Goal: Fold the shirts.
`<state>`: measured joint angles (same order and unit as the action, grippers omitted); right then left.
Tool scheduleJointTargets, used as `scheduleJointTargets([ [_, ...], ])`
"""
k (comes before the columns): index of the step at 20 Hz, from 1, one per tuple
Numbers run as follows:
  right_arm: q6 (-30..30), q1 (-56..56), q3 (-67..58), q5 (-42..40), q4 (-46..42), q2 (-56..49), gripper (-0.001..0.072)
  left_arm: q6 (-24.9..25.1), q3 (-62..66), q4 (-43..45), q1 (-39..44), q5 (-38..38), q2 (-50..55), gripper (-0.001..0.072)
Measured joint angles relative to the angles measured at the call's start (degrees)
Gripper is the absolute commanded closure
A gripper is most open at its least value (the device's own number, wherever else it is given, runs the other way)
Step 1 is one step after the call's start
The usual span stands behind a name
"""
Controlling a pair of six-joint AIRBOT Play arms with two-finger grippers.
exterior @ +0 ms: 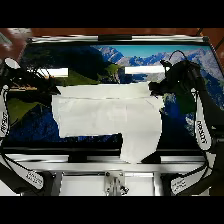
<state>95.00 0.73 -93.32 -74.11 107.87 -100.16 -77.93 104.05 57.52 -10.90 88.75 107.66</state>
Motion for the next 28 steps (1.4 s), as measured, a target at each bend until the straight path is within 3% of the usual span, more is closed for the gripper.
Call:
scheduleJointTargets([
  [11,-2.08,0.02,0.0,-4.46,-1.11,-0.81,0.0665,-4.81,-2.34,7.89,2.62,1.73,0.17,0.068],
  [28,-6.56,0.02,0.0,-4.83,-2.89,-3.19,0.0649,-7.37,-2.89,9.18,4.96,-1.14,3.17,0.068],
])
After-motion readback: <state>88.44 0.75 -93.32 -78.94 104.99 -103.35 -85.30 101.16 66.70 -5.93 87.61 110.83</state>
